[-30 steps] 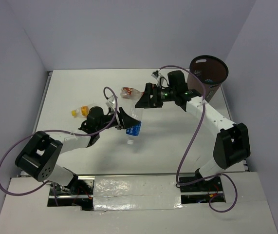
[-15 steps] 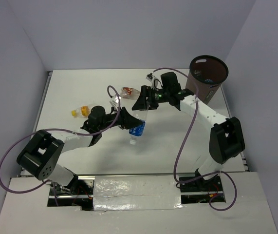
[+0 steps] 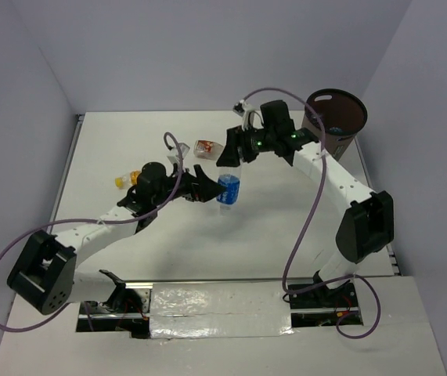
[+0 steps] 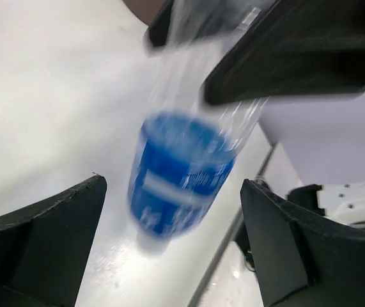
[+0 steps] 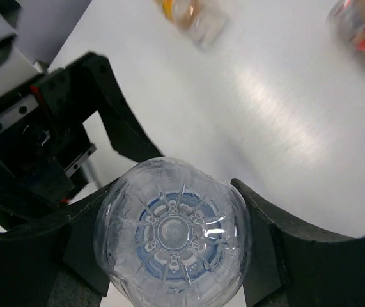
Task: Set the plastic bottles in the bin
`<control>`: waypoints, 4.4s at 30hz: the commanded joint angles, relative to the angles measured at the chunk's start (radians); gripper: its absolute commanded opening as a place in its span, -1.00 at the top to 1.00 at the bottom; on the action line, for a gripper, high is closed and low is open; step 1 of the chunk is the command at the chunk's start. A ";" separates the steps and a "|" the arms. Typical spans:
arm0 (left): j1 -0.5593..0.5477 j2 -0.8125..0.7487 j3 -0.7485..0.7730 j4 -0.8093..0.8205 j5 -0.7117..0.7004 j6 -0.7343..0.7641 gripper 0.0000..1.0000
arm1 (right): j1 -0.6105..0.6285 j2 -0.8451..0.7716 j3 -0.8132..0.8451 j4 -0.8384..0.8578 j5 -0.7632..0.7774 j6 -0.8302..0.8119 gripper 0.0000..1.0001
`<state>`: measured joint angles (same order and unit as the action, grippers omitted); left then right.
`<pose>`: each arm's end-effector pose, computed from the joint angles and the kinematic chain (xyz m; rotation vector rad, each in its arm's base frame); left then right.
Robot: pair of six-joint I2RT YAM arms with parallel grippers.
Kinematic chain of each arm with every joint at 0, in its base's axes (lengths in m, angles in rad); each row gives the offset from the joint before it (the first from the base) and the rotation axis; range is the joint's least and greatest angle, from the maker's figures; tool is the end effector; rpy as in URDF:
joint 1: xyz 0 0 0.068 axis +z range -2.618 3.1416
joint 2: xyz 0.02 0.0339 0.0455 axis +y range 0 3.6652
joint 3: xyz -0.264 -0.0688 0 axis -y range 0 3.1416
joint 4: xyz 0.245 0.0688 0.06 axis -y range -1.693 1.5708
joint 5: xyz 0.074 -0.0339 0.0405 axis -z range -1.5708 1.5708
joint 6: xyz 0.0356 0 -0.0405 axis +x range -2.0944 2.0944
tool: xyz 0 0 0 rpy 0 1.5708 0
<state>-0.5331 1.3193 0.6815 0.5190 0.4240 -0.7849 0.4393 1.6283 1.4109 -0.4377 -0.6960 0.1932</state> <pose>0.2445 -0.1613 0.2589 0.1174 1.8647 -1.3099 0.3231 0.1770 0.3211 -0.6719 2.1726 1.1149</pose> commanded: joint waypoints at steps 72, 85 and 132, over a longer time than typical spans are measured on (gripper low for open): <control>0.591 0.378 0.492 -0.958 -0.605 -0.531 -0.96 | -0.481 -0.300 -0.088 -0.001 -0.230 -0.443 -0.99; 0.599 0.581 0.541 -0.901 -0.504 -0.510 -0.41 | -0.380 -0.334 -0.199 -0.019 -0.229 -0.445 -0.99; 0.084 0.031 0.173 -0.396 -0.182 -0.450 0.84 | 0.271 0.042 -0.007 -0.075 0.302 0.126 -0.99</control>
<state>-0.4400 1.3666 0.8135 0.0757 0.2550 -1.2232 0.7025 1.6592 1.3602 -0.5179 -0.4477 0.3359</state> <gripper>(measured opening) 0.687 0.995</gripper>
